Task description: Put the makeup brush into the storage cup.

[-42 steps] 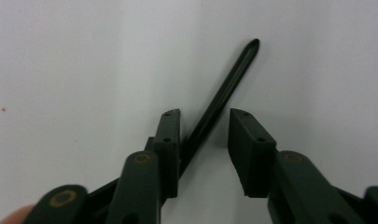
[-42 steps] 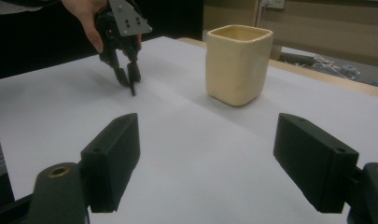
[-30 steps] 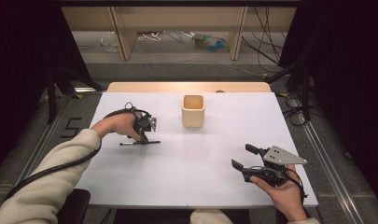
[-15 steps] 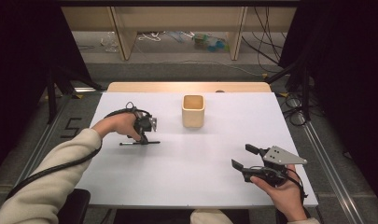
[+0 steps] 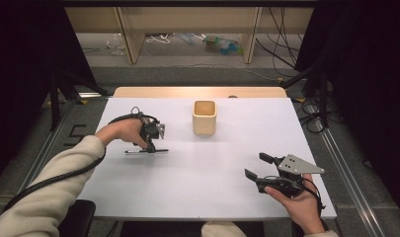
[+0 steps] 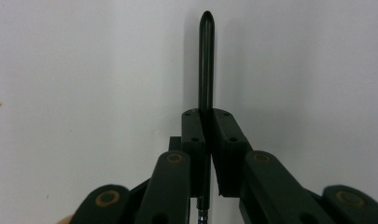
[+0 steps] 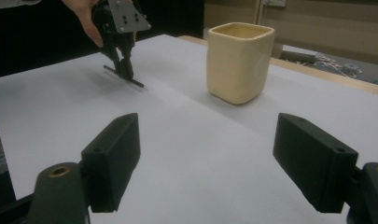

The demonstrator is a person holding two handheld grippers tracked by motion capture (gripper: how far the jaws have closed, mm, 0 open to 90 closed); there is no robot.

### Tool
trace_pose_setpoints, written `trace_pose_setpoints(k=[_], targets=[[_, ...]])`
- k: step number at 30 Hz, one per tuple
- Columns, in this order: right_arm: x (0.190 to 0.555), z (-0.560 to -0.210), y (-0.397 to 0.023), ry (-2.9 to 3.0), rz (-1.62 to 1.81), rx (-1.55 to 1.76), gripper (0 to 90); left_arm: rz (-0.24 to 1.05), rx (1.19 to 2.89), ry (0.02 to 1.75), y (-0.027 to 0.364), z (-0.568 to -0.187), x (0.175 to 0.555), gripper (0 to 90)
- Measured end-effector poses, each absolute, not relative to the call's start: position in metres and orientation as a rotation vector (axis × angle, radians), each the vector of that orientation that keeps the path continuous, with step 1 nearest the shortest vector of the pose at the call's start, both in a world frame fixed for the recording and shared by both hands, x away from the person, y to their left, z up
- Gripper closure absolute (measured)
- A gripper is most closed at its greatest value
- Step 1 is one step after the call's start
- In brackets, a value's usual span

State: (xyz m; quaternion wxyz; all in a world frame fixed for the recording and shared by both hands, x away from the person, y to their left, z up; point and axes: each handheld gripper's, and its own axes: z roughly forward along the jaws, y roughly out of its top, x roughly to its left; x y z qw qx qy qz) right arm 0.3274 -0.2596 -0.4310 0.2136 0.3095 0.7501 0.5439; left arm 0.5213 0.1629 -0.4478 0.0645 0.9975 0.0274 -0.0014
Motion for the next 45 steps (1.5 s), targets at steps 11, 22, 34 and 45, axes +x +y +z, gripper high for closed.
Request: trace_pose_setpoints(k=[11,22,34,45], targets=[[0.328,-0.432,-0.258,2.092,1.512,0.844,24.7,-0.012,3.004,0.021,0.151,-0.432,0.506,84.0],[0.331,-0.433,-0.254,2.1,1.535,0.812,25.0,0.004,2.977,-0.065,0.138,-0.413,0.486,83.9],[0.334,-0.432,-0.245,2.143,1.523,0.773,25.8,0.007,2.941,-0.156,0.117,-0.394,0.462,84.0],[0.343,-0.434,-0.227,2.195,1.556,0.713,27.8,-0.013,2.907,-0.248,0.093,-0.38,0.445,84.0]])
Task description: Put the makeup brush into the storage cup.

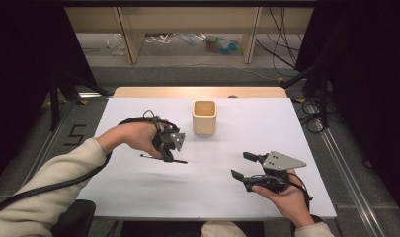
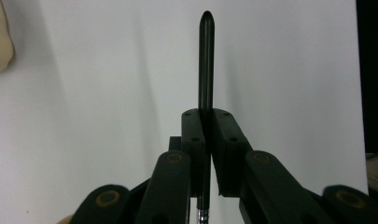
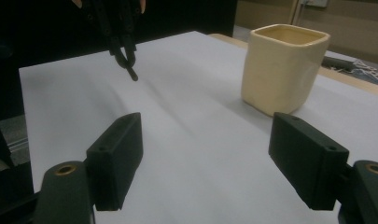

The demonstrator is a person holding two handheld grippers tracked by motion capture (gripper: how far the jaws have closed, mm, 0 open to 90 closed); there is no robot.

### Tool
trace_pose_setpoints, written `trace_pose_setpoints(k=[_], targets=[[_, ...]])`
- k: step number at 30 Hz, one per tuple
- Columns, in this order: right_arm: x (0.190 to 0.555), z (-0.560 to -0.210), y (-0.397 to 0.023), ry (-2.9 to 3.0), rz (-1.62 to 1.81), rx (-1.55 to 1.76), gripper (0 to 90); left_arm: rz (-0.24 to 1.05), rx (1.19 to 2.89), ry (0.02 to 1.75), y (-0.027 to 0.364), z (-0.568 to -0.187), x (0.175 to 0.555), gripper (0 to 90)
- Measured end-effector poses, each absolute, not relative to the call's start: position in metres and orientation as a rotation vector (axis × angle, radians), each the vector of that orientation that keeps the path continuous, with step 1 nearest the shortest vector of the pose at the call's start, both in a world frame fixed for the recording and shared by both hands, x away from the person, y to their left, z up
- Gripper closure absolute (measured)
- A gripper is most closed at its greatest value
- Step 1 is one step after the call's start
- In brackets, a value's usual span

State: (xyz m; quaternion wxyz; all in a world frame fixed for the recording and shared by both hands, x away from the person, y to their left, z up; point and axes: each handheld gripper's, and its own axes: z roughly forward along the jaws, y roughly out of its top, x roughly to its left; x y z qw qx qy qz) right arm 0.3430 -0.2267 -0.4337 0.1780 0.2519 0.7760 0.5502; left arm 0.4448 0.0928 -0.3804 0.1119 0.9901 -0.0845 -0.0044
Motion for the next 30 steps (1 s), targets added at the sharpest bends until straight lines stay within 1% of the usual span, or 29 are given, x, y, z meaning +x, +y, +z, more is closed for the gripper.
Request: trace_pose_setpoints(k=[10,14,30], targets=[[0.349,-0.435,-0.205,2.273,1.537,0.658,29.9,-0.007,2.902,-0.34,0.067,-0.373,0.436,84.0],[0.352,-0.438,-0.197,2.268,1.58,0.628,30.7,-0.009,2.904,-0.362,0.058,-0.371,0.433,84.0],[0.356,-0.438,-0.173,2.333,1.592,0.558,37.1,0.004,2.898,-0.437,0.036,-0.364,0.428,84.0]])
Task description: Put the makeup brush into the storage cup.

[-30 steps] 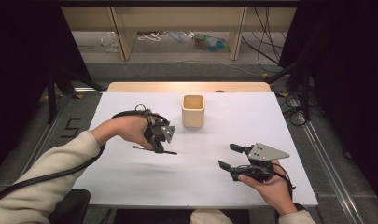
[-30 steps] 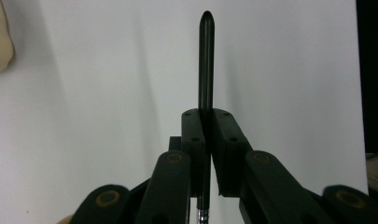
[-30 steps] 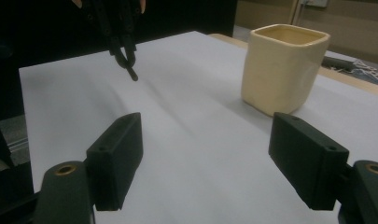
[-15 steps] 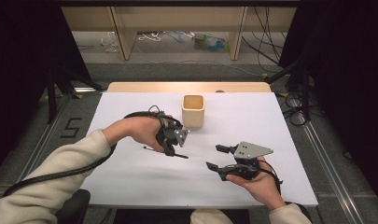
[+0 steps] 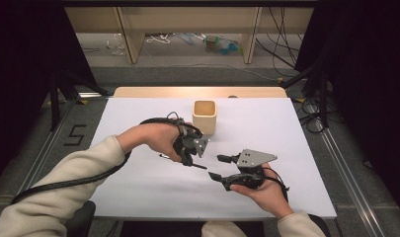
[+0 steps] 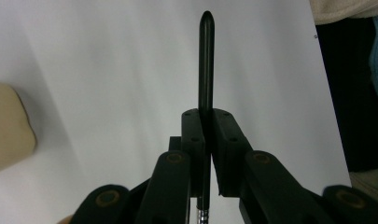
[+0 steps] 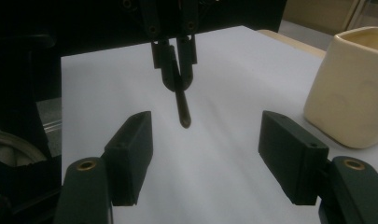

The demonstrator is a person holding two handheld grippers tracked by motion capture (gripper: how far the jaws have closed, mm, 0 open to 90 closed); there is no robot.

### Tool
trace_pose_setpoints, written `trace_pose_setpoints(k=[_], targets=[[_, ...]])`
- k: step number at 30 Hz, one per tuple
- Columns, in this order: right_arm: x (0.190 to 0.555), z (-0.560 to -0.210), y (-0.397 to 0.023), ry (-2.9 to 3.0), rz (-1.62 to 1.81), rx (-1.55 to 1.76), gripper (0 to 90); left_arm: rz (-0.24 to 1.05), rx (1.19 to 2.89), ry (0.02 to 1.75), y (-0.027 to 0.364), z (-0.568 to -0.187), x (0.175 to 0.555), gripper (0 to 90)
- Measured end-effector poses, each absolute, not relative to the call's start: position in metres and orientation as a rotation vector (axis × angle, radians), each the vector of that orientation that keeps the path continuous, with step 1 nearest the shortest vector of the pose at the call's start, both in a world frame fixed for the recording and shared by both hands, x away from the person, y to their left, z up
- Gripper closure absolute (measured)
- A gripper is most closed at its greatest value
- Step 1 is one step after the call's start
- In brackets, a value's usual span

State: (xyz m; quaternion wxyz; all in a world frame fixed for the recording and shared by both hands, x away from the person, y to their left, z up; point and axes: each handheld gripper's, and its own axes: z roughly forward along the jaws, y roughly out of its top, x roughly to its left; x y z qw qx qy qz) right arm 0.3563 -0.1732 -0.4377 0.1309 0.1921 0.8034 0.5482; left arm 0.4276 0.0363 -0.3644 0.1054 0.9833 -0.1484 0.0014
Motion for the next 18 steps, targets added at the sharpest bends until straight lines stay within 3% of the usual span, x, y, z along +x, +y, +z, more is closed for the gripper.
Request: trace_pose_setpoints(k=[18], targets=[[0.359,-0.44,-0.165,2.37,1.561,0.531,45.6,0.011,2.888,-0.492,0.022,-0.358,0.422,84.0]])
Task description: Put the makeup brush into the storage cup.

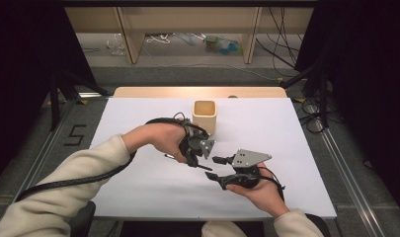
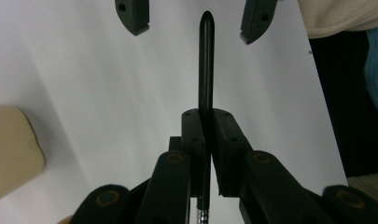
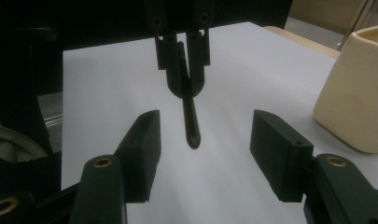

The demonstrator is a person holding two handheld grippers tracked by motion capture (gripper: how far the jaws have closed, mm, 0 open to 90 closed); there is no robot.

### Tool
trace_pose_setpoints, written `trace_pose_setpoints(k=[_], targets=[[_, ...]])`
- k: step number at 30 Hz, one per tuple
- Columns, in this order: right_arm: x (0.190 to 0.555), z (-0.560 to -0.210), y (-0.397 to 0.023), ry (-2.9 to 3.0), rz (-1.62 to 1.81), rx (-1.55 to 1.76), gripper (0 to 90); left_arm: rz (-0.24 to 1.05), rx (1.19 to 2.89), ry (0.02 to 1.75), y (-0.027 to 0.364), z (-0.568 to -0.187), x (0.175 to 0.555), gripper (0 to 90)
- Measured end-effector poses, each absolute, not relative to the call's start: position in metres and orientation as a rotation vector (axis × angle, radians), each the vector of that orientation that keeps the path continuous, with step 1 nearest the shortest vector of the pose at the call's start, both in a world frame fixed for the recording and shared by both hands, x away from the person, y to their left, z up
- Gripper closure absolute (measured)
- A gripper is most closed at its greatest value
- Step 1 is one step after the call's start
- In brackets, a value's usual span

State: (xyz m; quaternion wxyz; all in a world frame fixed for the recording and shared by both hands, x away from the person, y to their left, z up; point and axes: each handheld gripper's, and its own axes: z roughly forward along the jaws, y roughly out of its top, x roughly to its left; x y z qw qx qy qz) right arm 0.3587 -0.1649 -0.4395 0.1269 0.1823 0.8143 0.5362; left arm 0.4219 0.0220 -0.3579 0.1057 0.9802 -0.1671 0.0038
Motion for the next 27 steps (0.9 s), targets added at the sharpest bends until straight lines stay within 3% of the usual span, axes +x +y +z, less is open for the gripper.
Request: trace_pose_setpoints(k=[13,27], targets=[[0.3604,-0.4404,-0.1581,2.377,1.562,0.515,56.4,0.021,2.881,-0.506,0.0175,-0.3538,0.4191,84.0],[0.3584,-0.4396,-0.1562,2.39,1.543,0.482,76.6,0.019,2.878,-0.509,0.0159,-0.355,0.4179,84.0]])
